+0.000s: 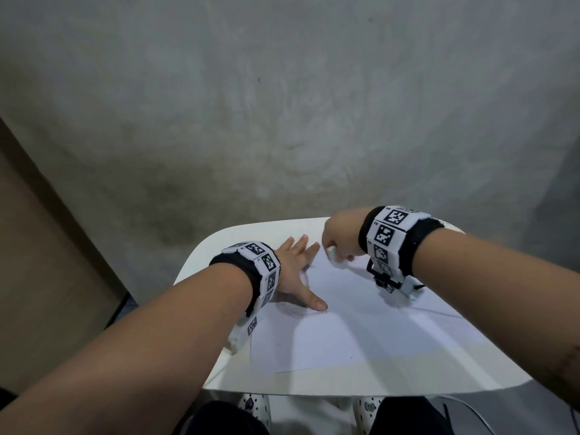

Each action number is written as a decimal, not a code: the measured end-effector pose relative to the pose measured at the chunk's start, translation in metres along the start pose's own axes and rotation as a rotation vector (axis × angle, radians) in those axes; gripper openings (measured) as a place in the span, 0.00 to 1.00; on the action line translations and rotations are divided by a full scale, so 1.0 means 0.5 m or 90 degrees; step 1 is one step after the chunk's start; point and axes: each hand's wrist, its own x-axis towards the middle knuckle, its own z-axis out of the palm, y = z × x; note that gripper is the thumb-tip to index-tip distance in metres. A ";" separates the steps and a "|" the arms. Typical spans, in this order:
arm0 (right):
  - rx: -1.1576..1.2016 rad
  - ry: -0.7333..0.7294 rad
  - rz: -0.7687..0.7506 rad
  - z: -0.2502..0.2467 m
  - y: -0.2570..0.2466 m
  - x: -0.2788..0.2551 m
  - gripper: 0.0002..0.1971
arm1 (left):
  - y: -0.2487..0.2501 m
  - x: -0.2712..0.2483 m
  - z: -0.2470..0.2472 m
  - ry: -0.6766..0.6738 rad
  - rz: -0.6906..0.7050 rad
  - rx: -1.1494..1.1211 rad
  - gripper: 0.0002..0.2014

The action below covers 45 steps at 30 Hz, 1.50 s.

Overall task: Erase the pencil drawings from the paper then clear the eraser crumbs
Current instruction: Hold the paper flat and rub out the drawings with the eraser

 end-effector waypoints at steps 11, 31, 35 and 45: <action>0.450 0.039 0.129 0.069 0.081 0.004 0.07 | -0.007 0.003 0.008 0.019 0.005 -0.019 0.64; 0.922 0.078 0.214 0.128 0.113 0.018 0.16 | 0.058 -0.096 -0.006 0.033 0.172 0.069 0.47; 0.916 0.075 0.207 0.123 0.108 0.014 0.16 | -0.017 -0.068 -0.005 0.047 -0.045 0.091 0.54; 0.902 0.079 0.202 0.123 0.108 0.011 0.16 | 0.133 -0.100 0.030 0.012 0.310 0.112 0.46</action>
